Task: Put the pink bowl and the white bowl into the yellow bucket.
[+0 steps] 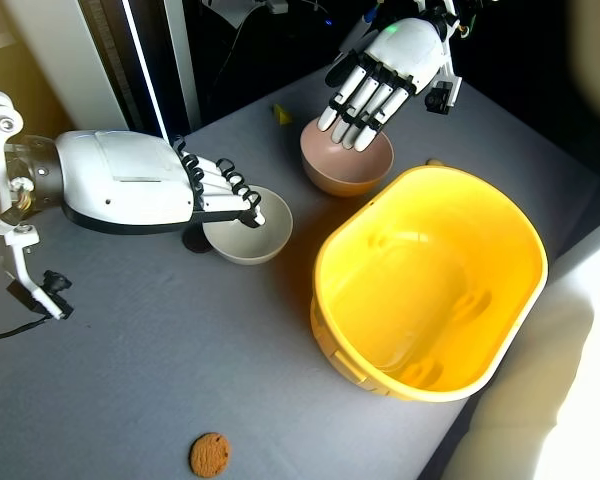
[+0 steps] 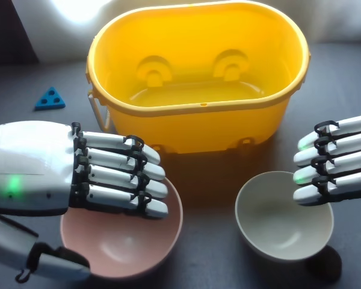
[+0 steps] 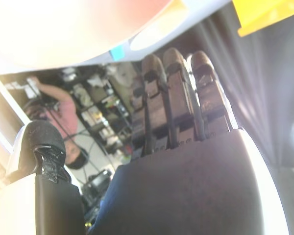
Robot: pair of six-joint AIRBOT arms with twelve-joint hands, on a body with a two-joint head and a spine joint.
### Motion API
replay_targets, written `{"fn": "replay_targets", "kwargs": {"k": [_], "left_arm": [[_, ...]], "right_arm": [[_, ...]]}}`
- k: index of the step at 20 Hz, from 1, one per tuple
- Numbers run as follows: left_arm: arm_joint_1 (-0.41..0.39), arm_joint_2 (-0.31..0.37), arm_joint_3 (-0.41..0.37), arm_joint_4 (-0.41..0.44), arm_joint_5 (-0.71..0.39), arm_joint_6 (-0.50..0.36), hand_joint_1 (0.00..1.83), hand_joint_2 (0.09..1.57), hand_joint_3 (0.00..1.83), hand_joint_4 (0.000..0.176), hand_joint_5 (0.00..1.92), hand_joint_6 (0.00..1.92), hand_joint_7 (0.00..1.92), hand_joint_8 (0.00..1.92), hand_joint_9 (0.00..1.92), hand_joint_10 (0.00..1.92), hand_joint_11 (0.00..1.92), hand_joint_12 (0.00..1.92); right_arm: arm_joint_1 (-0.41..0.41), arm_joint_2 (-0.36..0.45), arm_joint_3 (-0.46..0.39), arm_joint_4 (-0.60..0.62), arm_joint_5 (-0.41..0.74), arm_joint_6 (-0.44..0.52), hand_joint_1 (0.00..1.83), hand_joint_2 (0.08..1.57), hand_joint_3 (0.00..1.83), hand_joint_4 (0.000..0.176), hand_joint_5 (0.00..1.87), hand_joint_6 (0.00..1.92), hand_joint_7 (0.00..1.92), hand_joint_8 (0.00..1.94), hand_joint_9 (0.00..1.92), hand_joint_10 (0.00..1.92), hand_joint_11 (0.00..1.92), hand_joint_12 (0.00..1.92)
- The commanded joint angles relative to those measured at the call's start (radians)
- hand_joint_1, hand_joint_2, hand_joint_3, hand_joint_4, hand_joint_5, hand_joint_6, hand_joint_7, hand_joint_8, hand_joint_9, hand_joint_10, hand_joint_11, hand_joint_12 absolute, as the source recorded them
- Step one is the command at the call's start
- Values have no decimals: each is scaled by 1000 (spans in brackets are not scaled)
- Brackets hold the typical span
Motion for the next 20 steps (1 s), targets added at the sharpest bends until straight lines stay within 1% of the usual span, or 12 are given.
{"fn": "replay_targets", "kwargs": {"k": [1, 2, 3, 5, 8, 10, 13, 14, 15, 17, 18, 20], "left_arm": [[-7, 12, 2, -70, -87, -1, 0, 1287, 33, 0, 200, 1, 171, 1, 134, 4, 0, 371], [-8, 12, 2, -70, -87, -1, 0, 1303, 18, 0, 232, 7, 210, 7, 170, 9, 0, 467], [-8, 12, 2, -70, -87, -1, 0, 1312, 12, 0, 220, 2, 199, 2, 164, 4, 0, 449], [-8, 12, -1, -63, -87, -2, 0, 1335, 9, 0, 269, 12, 259, 13, 220, 15, 0, 556], [-10, 12, -4, -58, -87, -8, 0, 1350, 5, 0, 231, 0, 237, 2, 199, 0, 0, 462], [-14, 12, -4, -57, -86, -9, 0, 1351, 2, 0, 232, 0, 247, 2, 212, 4, 0, 505], [-18, 11, 2, -50, -89, -22, 0, 1357, 0, 0, 196, 0, 214, 0, 177, 0, 0, 420], [-22, 11, 3, -44, -86, -25, 0, 1361, 1, 0, 213, 5, 224, 3, 183, 3, 0, 459], [-37, 12, 3, -22, -79, -34, 123, 1358, 0, 0, 185, 7, 191, 6, 156, 5, 0, 441], [-81, 12, 8, 29, -62, -62, 502, 1282, 0, 0, 188, 9, 190, 7, 142, 8, 0, 403], [-82, 11, 15, 11, -74, -48, 557, 1248, 0, 0, 190, 6, 190, 4, 141, 5, 0, 448], [-87, 10, 25, -3, -82, -50, 619, 1169, 0, 0, 98, 0, 84, 0, 47, 0, 0, 257]], "right_arm": [[6, 10, -1, 69, 55, 2, 0, 1220, 12, 0, 194, 5, 198, 3, 132, 12, 0, 435], [2, 10, -1, 69, 55, -5, 0, 1229, 8, 0, 211, 7, 200, 2, 139, 9, 0, 459], [0, 10, -1, 69, 55, -11, 0, 1238, 11, 0, 214, 7, 199, 1, 139, 8, 0, 463], [-15, 5, -1, 69, 51, -50, 0, 1252, 6, 0, 208, 3, 189, 2, 136, 2, 0, 447], [-41, -19, -1, 70, 2, -91, 109, 1239, 0, 0, 237, 5, 204, 3, 148, 4, 0, 437], [-50, -32, -1, 74, -29, -100, 89, 1241, 0, 0, 223, 0, 181, 0, 129, 0, 0, 402], [-50, -44, -1, 89, -34, -106, 104, 1240, 0, 0, 204, 1, 172, 2, 125, 3, 0, 405], [-50, -45, -1, 91, -35, -108, 193, 1217, 0, 0, 197, 3, 169, 2, 126, 3, 0, 408], [-50, -45, -1, 92, -35, -108, 374, 1169, 0, 0, 196, 3, 164, 3, 124, 3, 0, 412], [-50, -50, -1, 93, -43, -108, 606, 1086, 0, 0, 197, 1, 159, 2, 113, 2, 0, 440], [-51, -51, -1, 93, -46, -108, 679, 1058, 0, 0, 184, 0, 144, 0, 93, 0, 0, 407], [-52, -54, -2, 96, -50, -102, 789, 1017, 0, 0, 113, 0, 62, 0, 19, 0, 0, 180]]}}
